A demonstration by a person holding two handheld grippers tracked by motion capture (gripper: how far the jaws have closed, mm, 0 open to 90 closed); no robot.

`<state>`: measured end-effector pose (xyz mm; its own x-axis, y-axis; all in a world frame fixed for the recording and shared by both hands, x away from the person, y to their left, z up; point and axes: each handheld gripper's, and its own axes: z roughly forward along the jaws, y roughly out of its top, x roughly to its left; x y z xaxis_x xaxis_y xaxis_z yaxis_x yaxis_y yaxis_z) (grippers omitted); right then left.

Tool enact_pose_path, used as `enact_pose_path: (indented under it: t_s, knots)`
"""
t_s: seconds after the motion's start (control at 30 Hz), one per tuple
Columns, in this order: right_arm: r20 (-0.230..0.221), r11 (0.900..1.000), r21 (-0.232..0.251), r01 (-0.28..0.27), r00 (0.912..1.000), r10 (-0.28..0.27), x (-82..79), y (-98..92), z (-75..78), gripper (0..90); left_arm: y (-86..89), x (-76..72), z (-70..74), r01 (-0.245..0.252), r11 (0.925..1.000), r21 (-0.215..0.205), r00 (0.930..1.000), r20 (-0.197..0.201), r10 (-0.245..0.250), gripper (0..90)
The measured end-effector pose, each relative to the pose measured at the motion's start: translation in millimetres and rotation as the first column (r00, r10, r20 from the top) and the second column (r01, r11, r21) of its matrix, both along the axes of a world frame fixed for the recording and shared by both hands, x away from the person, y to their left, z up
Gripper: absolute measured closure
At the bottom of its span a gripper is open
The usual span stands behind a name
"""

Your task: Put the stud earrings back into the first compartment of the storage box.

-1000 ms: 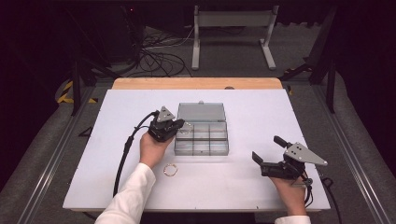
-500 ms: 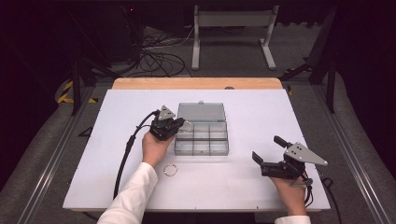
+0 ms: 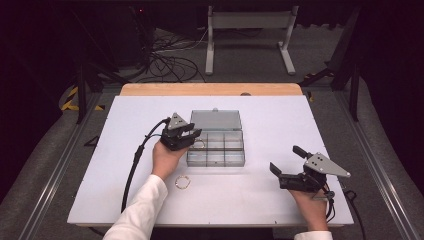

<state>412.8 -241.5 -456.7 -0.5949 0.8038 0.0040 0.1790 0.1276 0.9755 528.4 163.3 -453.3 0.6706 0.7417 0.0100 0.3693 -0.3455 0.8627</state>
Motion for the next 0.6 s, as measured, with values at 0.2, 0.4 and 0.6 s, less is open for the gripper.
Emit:
enact_pose_path:
  t_s: [0.2,0.4,0.6]
  knots:
    - [-0.001,1.0,0.0,0.0,1.0,0.0,-0.1,0.1,-0.1,0.3,2.7,-6.3,5.8,0.009,0.9999,0.01,1.0,-0.002,-0.009,38.3]
    - [0.0,1.0,0.001,0.001,1.0,-0.001,0.1,-0.6,0.0,0.3,6.4,-15.3,10.5,0.009,0.9995,0.029,0.9999,-0.01,-0.009,24.8]
    - [0.001,1.0,0.005,0.002,1.0,-0.002,-0.3,-0.8,0.2,0.3,12.0,-29.4,12.2,0.012,0.9991,0.041,0.9999,-0.007,-0.012,14.9]
